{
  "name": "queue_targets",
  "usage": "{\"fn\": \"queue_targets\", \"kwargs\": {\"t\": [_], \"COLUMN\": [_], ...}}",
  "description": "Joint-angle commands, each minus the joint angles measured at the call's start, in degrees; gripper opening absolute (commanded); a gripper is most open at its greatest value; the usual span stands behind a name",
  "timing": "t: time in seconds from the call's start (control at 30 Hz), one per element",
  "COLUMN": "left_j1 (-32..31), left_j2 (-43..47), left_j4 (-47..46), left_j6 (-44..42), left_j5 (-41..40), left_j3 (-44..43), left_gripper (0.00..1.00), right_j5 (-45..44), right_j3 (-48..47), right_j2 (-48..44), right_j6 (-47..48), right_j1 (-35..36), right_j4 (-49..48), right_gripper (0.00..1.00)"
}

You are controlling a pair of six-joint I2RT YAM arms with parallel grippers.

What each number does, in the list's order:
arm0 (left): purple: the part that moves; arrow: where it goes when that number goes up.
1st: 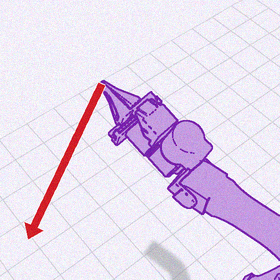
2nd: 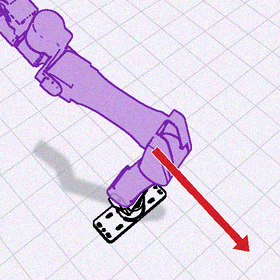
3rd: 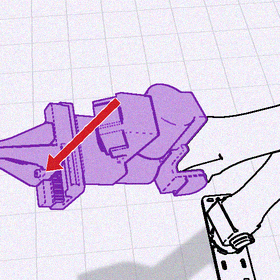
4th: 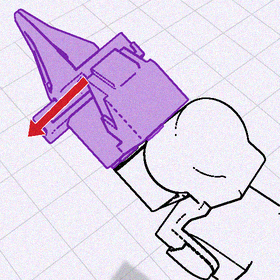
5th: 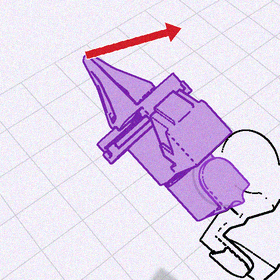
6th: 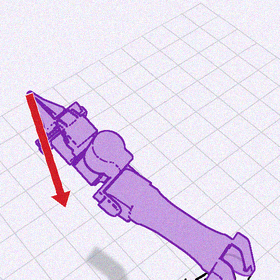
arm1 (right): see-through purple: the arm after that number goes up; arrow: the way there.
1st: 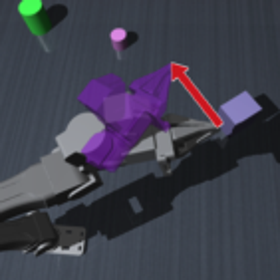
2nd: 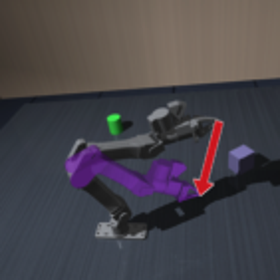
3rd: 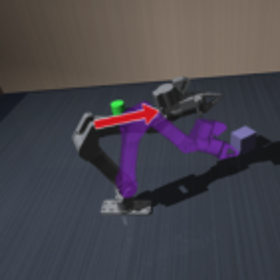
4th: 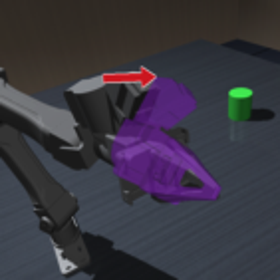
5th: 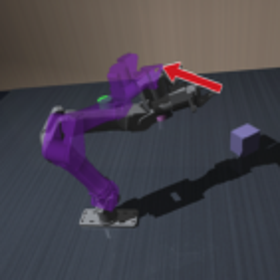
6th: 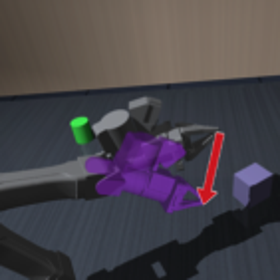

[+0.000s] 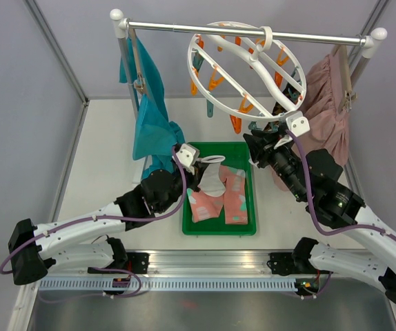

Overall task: Clip the socks to the hanger
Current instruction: Rotate the hanger.

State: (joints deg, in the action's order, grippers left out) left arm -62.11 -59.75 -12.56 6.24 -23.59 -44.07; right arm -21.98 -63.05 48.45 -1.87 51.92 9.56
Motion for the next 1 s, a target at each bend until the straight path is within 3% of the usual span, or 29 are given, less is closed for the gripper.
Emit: {"fn": "queue_targets", "kwargs": {"t": [0.0,0.97], "left_j1": [0.32,0.32], "left_j2": [1.21,1.47], "left_j4": [-2.91,-3.62], "left_j6": [1.32,1.41], "left_j5": [0.83,1.27], "left_j3": [-0.22,-0.05], "left_gripper": [0.02,0.02], "right_j5": [2.46,7.21], "right_j3": [0.29,-0.59], "right_j2": [-0.37,-5.47], "right_j6": [-0.77,-4.81], "right_j1": [-1.38,-3.14], "right_j4": [-2.88,3.44], "right_gripper": [0.34,0.27]}}
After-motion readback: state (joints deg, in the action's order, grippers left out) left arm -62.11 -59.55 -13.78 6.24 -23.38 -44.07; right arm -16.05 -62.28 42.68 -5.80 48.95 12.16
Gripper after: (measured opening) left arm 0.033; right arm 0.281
